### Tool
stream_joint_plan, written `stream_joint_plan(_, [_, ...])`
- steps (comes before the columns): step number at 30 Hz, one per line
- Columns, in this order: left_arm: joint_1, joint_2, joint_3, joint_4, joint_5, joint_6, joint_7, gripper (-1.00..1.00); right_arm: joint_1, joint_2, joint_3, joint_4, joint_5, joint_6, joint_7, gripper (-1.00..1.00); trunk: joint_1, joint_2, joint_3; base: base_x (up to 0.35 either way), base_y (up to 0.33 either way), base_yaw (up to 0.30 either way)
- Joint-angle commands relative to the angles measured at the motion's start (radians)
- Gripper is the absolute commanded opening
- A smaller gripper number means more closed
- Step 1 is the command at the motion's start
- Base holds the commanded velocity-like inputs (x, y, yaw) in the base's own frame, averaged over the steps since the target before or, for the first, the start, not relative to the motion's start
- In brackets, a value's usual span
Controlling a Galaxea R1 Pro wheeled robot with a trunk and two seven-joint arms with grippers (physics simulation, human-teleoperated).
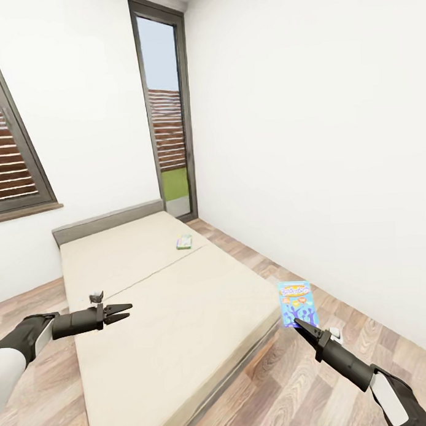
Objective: Put all the toys in the child's room - the three board games (two on the bed and one on the table), the two jigsaw puzzles on the table, and the tennis ball on the table - inside the toy box on the table in the child's room.
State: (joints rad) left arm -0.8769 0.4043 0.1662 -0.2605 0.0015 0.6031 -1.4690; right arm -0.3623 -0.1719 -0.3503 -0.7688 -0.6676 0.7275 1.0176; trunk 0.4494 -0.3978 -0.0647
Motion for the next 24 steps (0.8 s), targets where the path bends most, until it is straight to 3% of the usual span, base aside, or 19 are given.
stream_joint_plan(1, [-0.001,0.0,0.0,0.0,0.0,0.011,-0.004,1.0,-0.001,0.0,-0.001,0.0,-0.006,0.007,0.001,-1.0,0.001,-0.002,-0.001,0.0,0.0,-0.259])
stream_joint_plan(24, [-0.001,0.002,0.0,0.0,0.0,0.011,-0.005,1.0,-0.001,0.002,-0.001,0.001,-0.006,0.007,0.001,-1.0,0.001,-0.002,0.02,0.0,0.0,-0.258])
